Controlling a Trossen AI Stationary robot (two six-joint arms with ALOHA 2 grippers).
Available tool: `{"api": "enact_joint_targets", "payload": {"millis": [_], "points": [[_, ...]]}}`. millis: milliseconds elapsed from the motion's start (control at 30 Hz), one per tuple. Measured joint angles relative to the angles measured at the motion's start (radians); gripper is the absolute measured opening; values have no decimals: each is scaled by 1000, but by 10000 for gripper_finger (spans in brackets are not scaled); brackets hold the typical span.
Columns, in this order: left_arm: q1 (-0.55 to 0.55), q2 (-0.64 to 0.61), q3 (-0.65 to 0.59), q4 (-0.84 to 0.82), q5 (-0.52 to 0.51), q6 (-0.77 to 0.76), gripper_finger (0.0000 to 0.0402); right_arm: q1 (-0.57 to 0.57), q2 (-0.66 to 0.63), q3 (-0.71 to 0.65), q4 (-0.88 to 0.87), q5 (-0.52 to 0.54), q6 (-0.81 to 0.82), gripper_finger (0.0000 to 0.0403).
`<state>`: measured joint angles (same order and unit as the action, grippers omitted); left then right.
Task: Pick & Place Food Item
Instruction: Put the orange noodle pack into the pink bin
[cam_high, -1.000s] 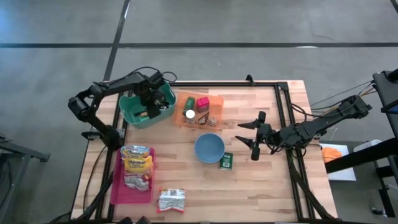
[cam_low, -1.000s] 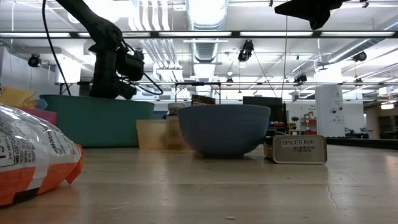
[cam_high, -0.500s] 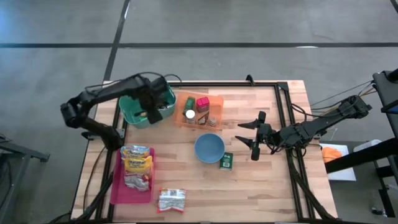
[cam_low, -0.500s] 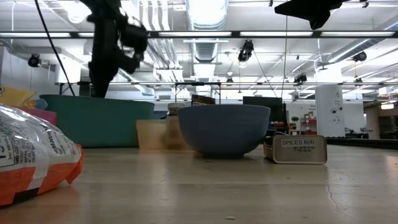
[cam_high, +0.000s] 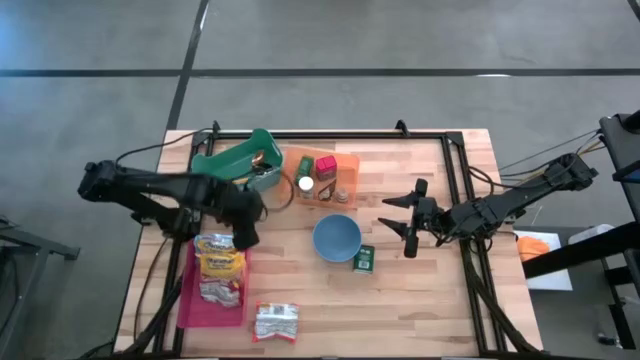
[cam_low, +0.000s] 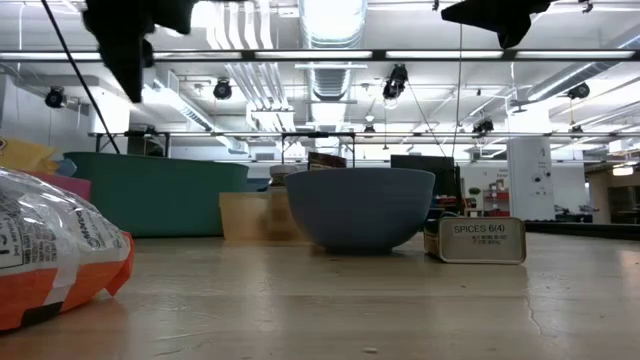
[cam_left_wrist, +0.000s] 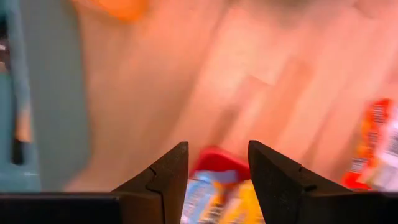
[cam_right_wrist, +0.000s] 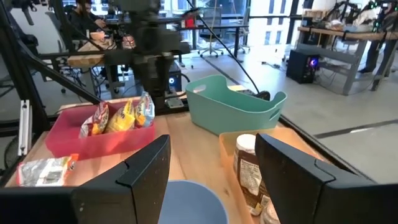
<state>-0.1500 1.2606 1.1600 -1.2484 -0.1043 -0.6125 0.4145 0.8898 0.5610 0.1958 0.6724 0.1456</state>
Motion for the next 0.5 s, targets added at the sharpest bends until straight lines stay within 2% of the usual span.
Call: {"api": "enact_joint_targets", "payload": {"millis": [100, 167, 367, 500], "points": [[-146, 23, -1, 58, -11, -113, 168, 0, 1, 0, -14, -1, 36, 231], [-252, 50, -2, 127, -34, -134, 168, 0, 7, 0, -14, -2, 58, 231], [-562, 187, -1, 323, -199, -34, 168, 0, 39, 0, -10, -31, 90, 231], [-691, 295, -1, 407, -279, -23, 168, 0, 72, 0, 34, -56, 90, 231]]}}
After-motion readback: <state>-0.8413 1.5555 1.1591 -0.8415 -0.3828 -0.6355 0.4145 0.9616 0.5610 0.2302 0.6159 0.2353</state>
